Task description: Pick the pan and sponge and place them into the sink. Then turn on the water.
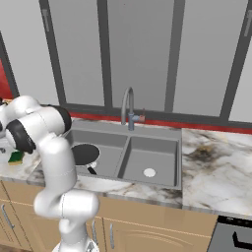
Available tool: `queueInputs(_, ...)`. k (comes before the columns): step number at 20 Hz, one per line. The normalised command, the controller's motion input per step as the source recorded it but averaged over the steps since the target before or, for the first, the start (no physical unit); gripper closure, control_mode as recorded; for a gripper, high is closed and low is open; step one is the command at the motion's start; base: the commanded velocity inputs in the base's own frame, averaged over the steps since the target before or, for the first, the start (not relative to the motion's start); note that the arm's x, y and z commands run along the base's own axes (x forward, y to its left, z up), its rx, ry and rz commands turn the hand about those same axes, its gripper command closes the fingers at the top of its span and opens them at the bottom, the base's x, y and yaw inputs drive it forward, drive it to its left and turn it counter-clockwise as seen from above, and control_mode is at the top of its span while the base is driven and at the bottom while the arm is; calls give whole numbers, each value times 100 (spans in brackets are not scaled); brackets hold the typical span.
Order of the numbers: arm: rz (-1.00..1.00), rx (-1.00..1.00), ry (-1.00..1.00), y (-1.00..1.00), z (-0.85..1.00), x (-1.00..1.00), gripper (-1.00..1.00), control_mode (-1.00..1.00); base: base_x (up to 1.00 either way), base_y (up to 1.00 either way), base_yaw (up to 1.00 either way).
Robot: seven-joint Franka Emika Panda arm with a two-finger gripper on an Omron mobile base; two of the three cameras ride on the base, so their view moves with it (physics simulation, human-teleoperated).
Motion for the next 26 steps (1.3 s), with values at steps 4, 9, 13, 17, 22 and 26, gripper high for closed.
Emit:
queueInputs(4, -2, -1, 2, 0, -12, 0, -100, -100, 0, 0, 0)
queueInputs(9, -5, 0, 1, -1, -7, 0, -100, -100, 0, 0, 0)
queueInputs(13, -7, 0, 3, -3, -10, 0, -100, -100, 0, 0, 0)
queueInputs(17, -5, 0, 3, -8, -11, 0, -100, -100, 0, 0, 0)
queueInputs(22, -3, 0, 2, -6, -12, 0, -100, -100, 0, 0, 0)
queueInputs(26, -1, 0, 1, 4, -16, 3, -100, -100, 0, 0, 0)
